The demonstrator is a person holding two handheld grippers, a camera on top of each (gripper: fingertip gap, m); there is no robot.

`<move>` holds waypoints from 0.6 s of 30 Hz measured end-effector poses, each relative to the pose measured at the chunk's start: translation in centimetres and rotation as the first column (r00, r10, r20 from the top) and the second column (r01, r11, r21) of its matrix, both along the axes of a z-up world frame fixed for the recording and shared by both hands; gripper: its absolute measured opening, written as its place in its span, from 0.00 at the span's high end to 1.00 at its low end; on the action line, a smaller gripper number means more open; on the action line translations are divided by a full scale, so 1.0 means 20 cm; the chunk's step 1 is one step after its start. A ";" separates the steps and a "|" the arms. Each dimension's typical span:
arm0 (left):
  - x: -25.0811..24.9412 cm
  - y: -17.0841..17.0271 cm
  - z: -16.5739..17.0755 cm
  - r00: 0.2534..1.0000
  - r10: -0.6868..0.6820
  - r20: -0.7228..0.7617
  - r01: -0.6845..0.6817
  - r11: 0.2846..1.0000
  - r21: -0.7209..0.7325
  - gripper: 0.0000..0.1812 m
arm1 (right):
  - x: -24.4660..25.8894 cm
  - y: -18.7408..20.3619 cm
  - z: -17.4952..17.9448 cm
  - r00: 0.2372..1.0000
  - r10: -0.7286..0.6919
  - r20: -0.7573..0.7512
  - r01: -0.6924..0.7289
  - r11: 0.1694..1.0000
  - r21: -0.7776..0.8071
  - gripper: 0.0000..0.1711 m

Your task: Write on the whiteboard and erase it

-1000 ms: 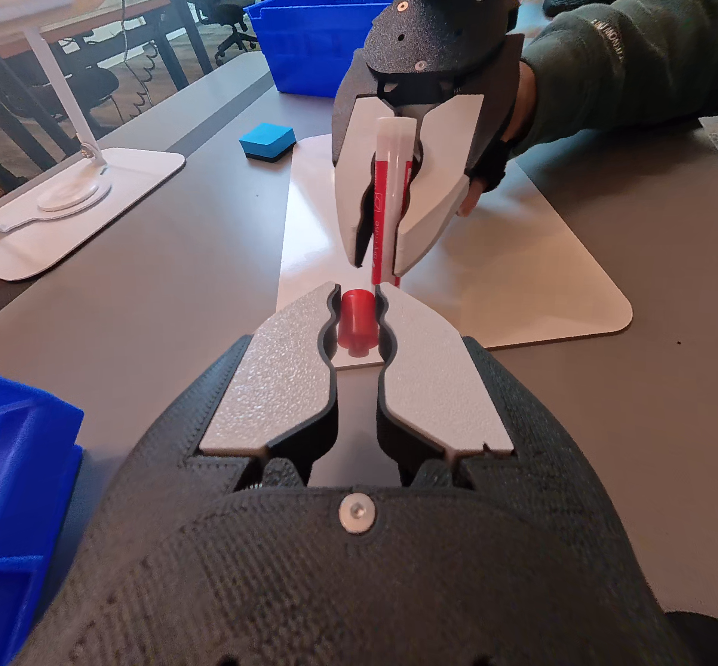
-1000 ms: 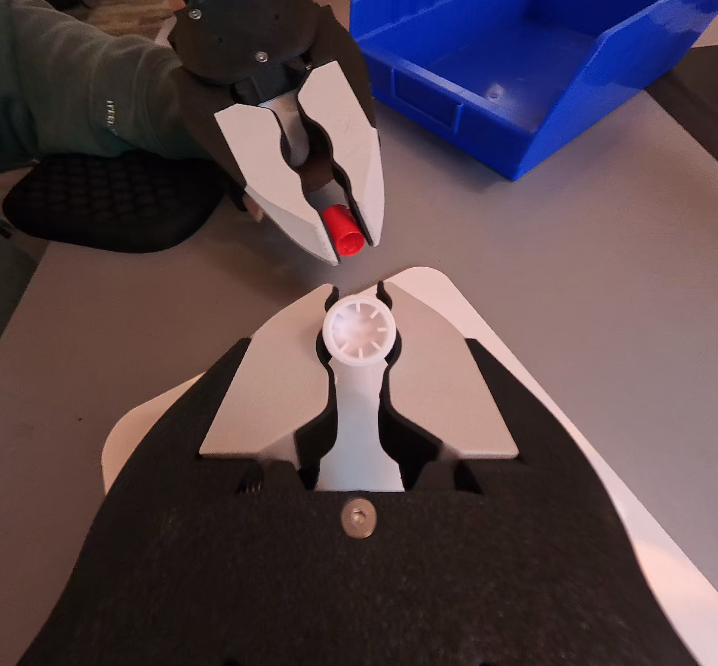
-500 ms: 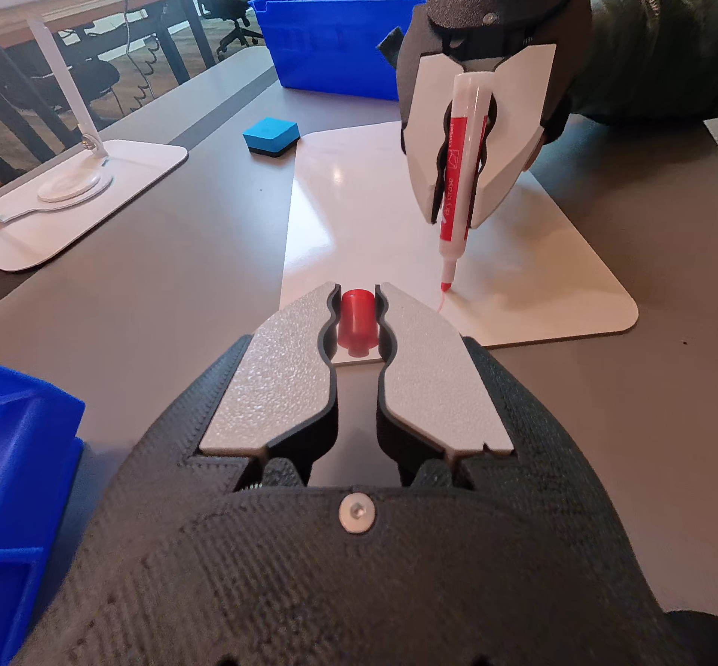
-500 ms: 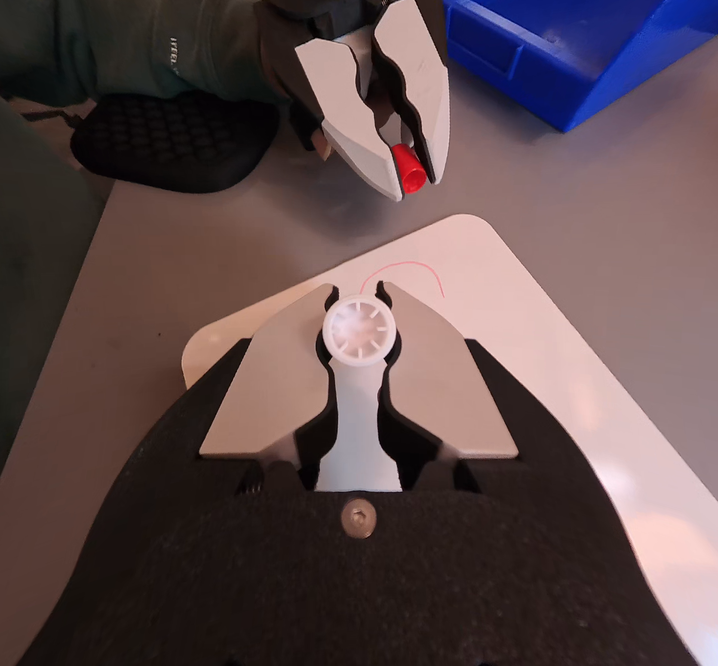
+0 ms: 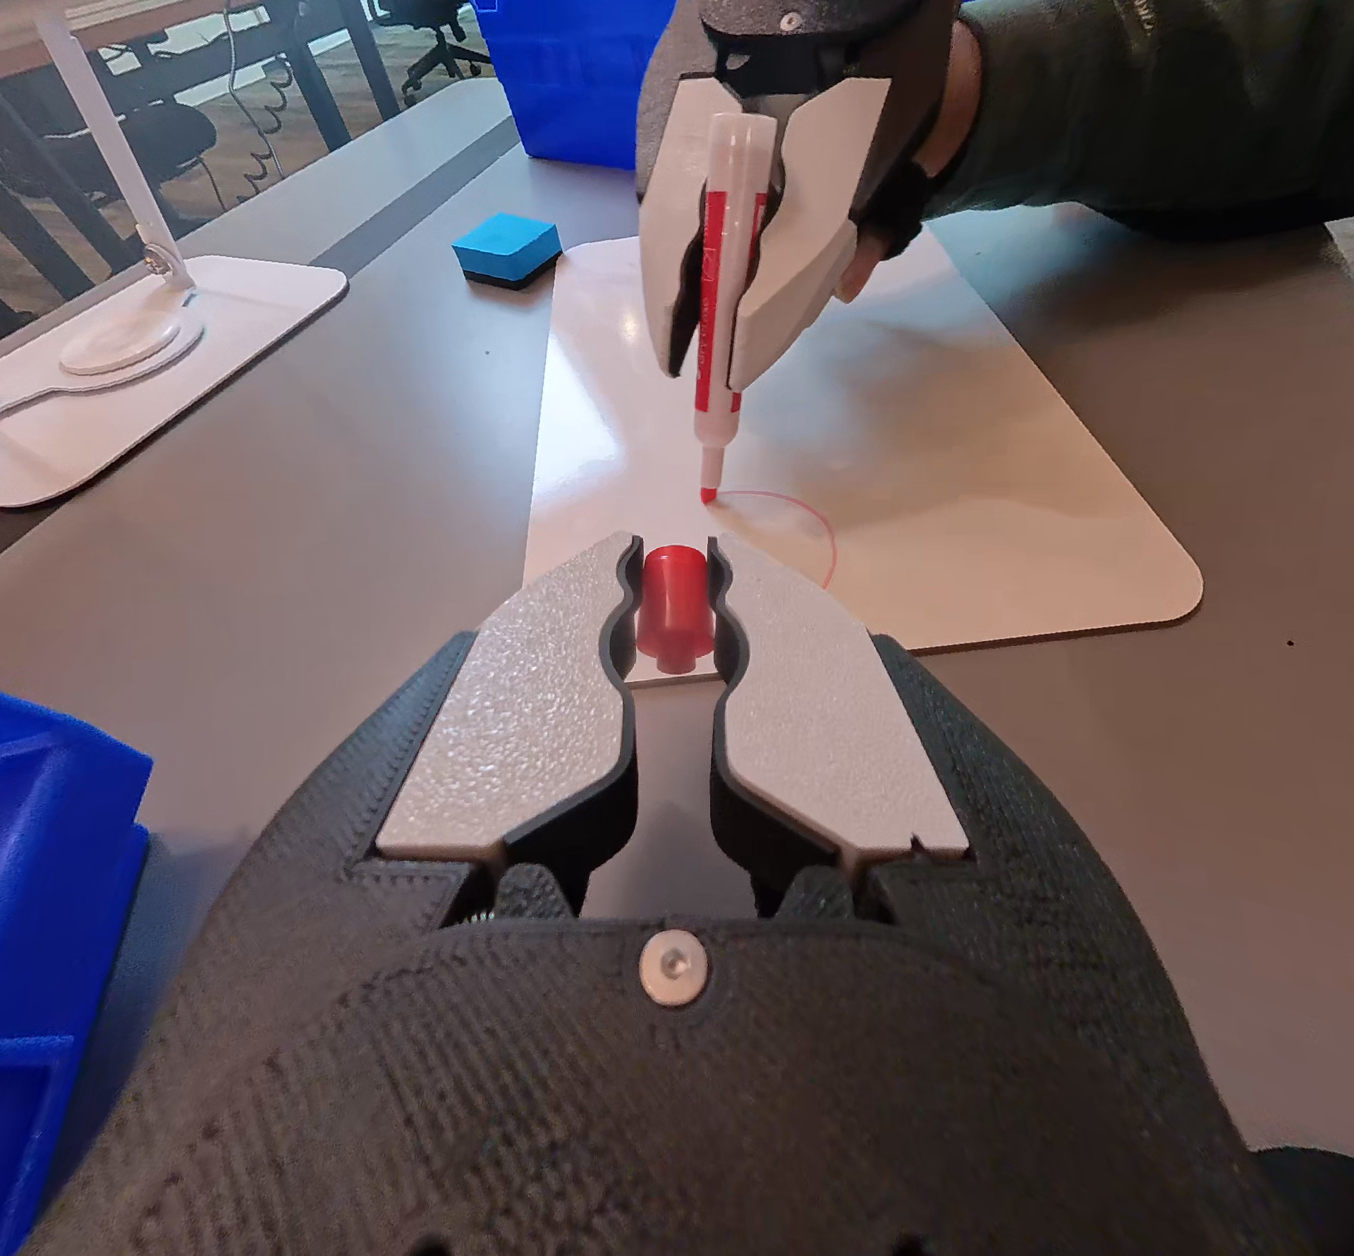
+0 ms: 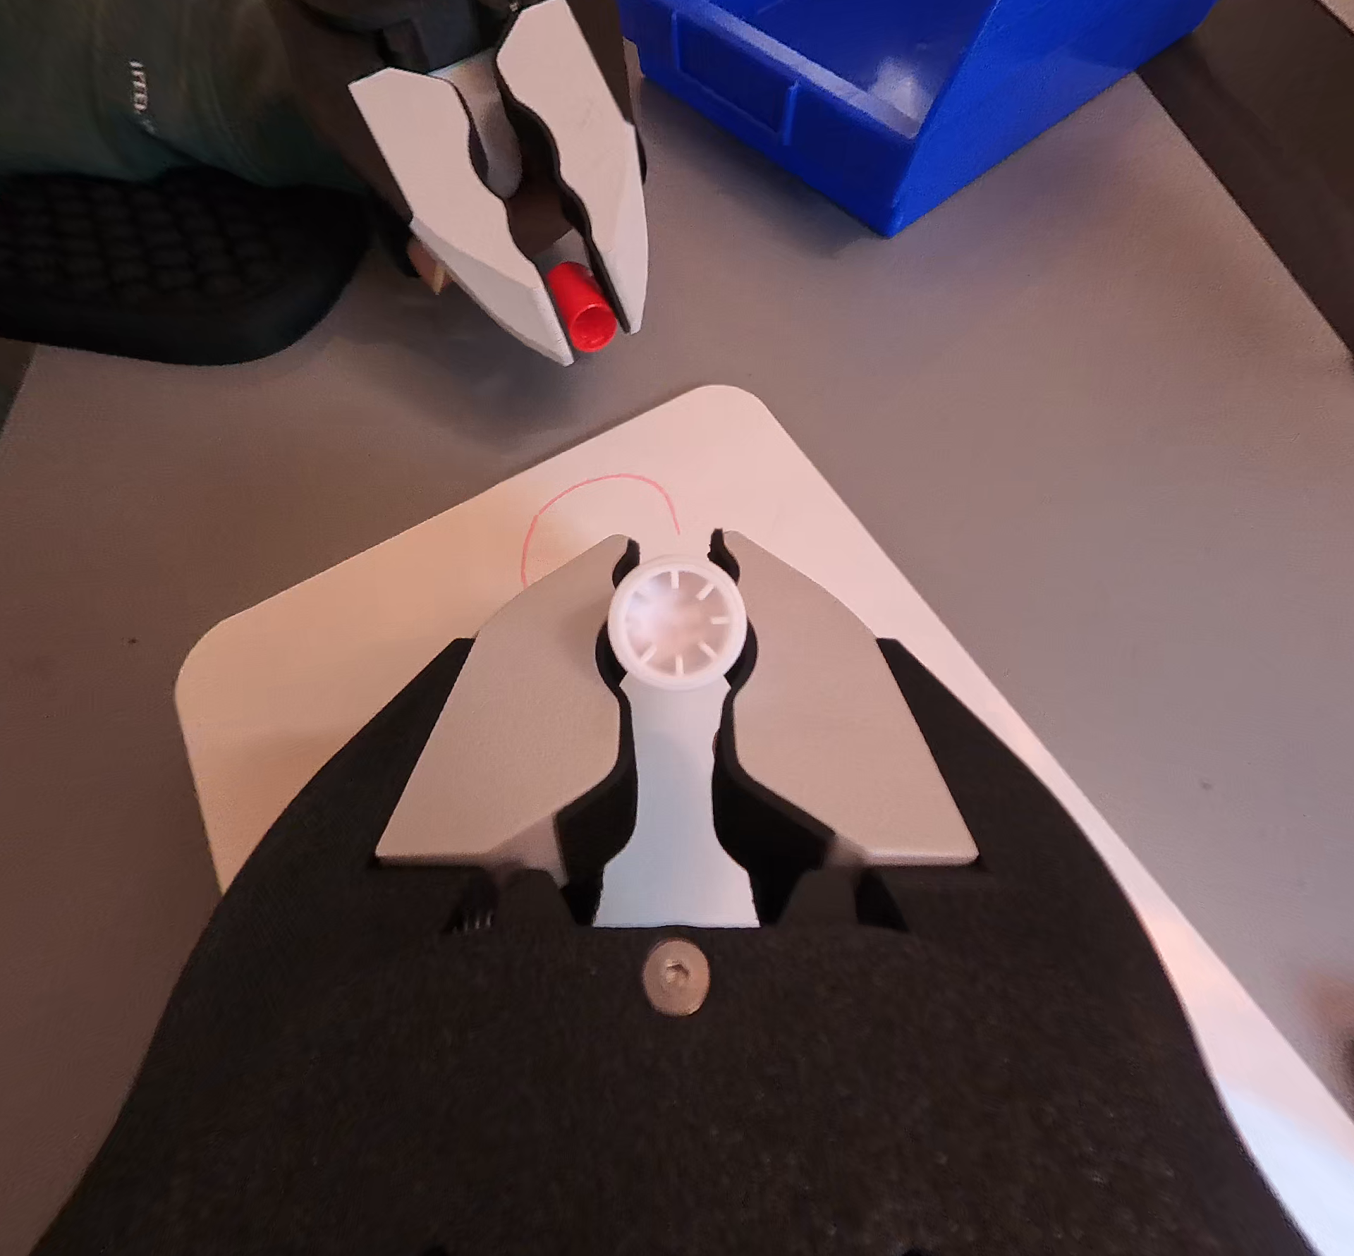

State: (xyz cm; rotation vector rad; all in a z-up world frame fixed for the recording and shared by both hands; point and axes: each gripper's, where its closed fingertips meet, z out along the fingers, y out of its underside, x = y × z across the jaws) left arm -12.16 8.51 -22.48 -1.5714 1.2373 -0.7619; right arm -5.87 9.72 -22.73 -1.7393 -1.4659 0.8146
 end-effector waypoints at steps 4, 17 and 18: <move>0.00 0.00 0.00 1.000 -0.001 0.000 0.001 1.000 -0.001 0.91 | -0.06 0.04 0.00 1.000 0.016 -0.006 -0.016 1.000 0.011 0.88; 0.00 0.00 0.00 1.000 0.004 0.001 -0.004 1.000 0.005 0.91 | -0.08 0.06 0.14 0.992 0.008 -0.122 -0.006 1.000 0.016 0.88; 0.00 0.01 0.00 1.000 0.004 -0.001 -0.004 1.000 0.003 0.91 | -0.03 0.08 0.15 0.994 -0.008 -0.112 0.011 1.000 0.027 0.88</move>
